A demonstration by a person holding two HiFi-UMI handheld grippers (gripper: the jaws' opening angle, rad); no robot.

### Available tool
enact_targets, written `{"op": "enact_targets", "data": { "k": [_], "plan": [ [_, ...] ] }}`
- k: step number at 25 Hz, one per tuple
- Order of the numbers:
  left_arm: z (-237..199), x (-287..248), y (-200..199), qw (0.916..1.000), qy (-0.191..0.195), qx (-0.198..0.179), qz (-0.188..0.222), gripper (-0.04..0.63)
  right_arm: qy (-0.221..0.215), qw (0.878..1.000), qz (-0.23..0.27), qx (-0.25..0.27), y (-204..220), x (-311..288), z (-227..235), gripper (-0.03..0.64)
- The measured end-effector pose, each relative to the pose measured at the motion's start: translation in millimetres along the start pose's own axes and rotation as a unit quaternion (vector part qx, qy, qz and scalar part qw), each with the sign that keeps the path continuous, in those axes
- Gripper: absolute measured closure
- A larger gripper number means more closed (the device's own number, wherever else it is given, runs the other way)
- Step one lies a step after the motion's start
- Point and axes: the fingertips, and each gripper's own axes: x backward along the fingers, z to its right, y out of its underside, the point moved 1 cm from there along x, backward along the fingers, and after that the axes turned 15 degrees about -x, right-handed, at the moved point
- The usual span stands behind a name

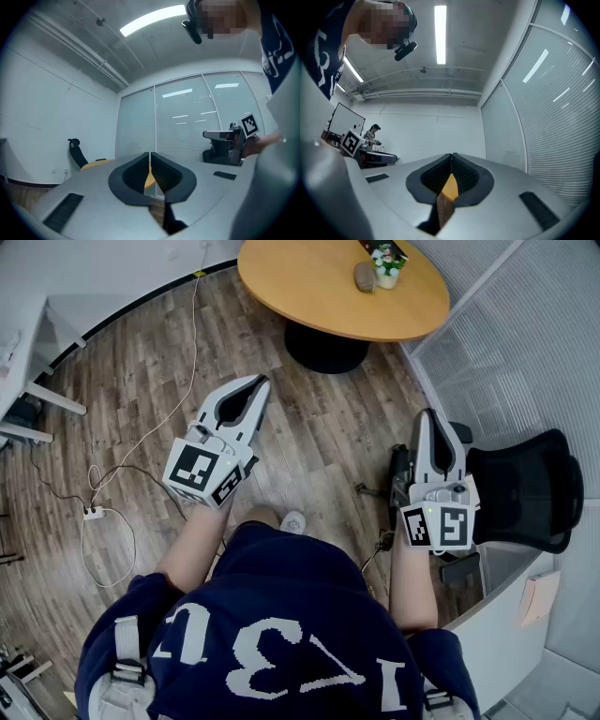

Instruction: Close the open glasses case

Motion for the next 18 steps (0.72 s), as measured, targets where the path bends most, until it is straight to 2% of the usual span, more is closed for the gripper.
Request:
{"op": "enact_targets", "data": {
  "k": [9,18],
  "plan": [
    [3,-5,-3,1.0,0.0,0.001,0.003,0.571,0.003,1.0,0.0,0.0,-4,2,6,0.583],
    [-9,-22,2,1.0,0.0,0.006,-0.002,0.571,0.012,1.0,0.004,-0.029,0,-20,21,0.583]
  ]
}}
